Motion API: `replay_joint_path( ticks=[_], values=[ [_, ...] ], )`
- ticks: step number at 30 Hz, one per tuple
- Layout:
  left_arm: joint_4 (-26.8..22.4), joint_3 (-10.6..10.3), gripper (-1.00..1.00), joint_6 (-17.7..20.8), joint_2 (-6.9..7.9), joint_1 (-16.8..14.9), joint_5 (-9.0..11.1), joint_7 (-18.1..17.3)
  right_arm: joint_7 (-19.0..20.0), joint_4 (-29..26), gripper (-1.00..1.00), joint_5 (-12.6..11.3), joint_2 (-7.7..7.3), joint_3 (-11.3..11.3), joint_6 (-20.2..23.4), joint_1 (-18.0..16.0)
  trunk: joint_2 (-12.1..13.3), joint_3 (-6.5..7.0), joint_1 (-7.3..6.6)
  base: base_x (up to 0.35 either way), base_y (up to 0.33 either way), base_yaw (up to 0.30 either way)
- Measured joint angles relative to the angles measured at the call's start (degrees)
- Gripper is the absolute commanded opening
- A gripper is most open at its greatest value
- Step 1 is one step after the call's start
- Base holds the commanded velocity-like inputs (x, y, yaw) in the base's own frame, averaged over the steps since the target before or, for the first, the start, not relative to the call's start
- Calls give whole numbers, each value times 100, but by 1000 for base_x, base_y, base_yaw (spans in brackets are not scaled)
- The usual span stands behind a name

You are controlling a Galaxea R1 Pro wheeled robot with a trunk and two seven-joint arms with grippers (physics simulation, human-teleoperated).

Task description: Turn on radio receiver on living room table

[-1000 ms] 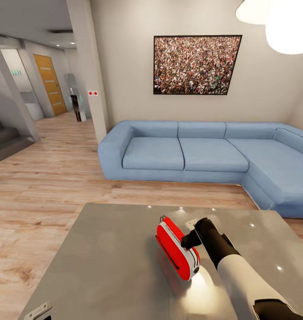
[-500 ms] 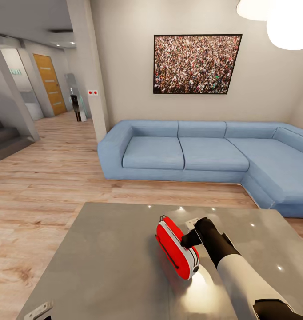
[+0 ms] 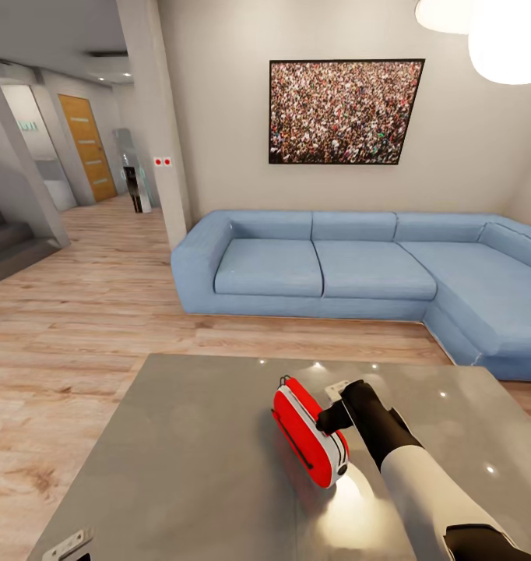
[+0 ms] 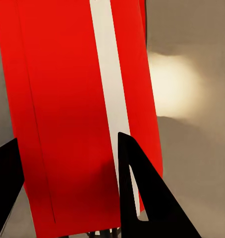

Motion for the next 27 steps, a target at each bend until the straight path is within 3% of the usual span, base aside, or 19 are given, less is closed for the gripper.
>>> replay_joint_path(
  ticks=[1, 3, 27],
  values=[
    [0, 0, -100, 0, 0, 0, 0, 0, 0, 0, 100, 1, 0, 0, -1, 0, 0, 0, 0, 0, 0, 0],
    [0, 0, -100, 0, 1, -1, 0, 0, -5, 216, 100, 43, 0, -3, -22, 4, 1, -1, 1, 0, 0, 0],
    [1, 8, -100, -9, 69, -1, -32, 9, -22, 219, 100, 45, 0, -3, -19, 4, 1, -1, 1, 0, 0, 0]
  ],
)
